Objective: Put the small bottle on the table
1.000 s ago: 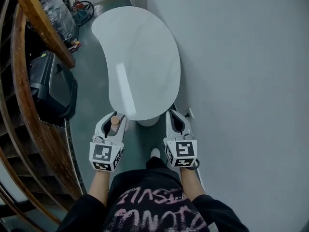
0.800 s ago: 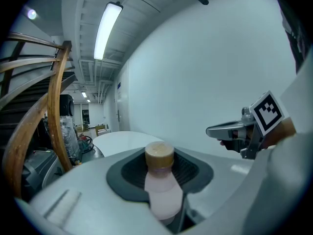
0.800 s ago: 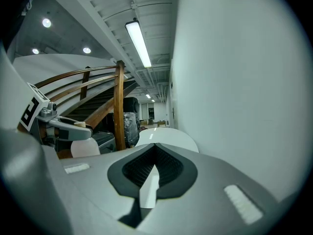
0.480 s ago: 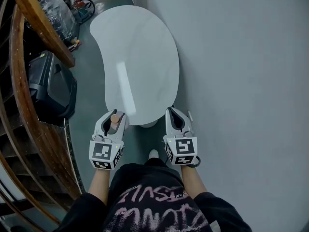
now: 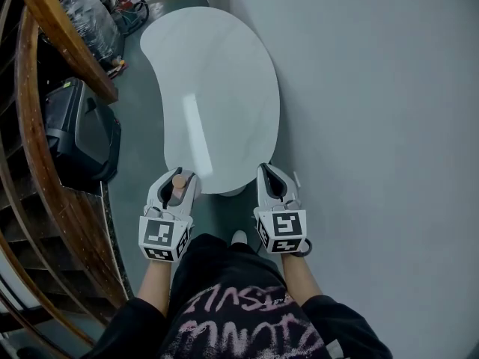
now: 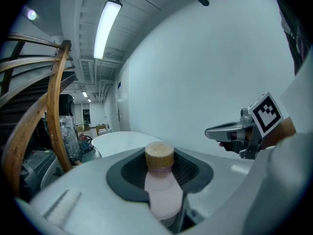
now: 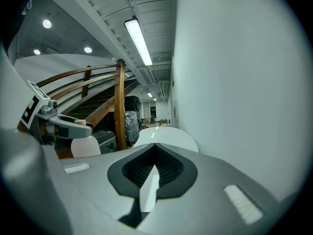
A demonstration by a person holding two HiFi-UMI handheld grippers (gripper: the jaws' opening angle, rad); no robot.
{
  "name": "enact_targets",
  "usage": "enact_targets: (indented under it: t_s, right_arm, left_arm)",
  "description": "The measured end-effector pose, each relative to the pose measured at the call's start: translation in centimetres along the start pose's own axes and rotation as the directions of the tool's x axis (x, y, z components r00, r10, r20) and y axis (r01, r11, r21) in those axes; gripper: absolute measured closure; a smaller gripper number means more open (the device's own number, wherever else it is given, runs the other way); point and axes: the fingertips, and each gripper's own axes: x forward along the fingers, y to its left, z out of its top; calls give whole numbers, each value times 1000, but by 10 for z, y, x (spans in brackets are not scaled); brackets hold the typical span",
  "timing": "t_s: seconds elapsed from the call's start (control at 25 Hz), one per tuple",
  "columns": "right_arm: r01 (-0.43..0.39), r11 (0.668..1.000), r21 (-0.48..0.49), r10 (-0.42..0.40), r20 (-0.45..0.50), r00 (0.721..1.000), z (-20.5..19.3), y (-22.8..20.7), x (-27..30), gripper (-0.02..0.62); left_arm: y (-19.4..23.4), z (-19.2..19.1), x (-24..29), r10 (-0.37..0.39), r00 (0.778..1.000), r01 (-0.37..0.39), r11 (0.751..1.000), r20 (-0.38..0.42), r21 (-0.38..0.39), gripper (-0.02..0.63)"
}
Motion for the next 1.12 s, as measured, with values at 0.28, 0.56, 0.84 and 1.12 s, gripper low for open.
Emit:
enact_targets:
  t_s: [0.28, 0.56, 0.84, 1.12]
  right_arm:
    - [-8, 1000, -20, 8, -19, 1000, -1, 7, 6, 584]
    - [6, 999, -37, -7, -37, 999, -1, 9, 21, 584]
    - [3, 1000, -28, -4, -41, 999, 4, 13, 43, 584]
    - [3, 1000, -21, -4, -47, 999, 2, 11, 61, 584]
  left_arm:
    - [5, -3, 2, -3, 1000, 3, 1000, 10, -16, 481]
    - [23, -2, 15, -4, 1000, 5, 999, 25, -35, 482]
    - [40, 1, 29, 0, 1000, 0, 1000, 20, -29, 482]
    - [52, -5, 44, 0, 1000, 0, 1000, 1, -28, 481]
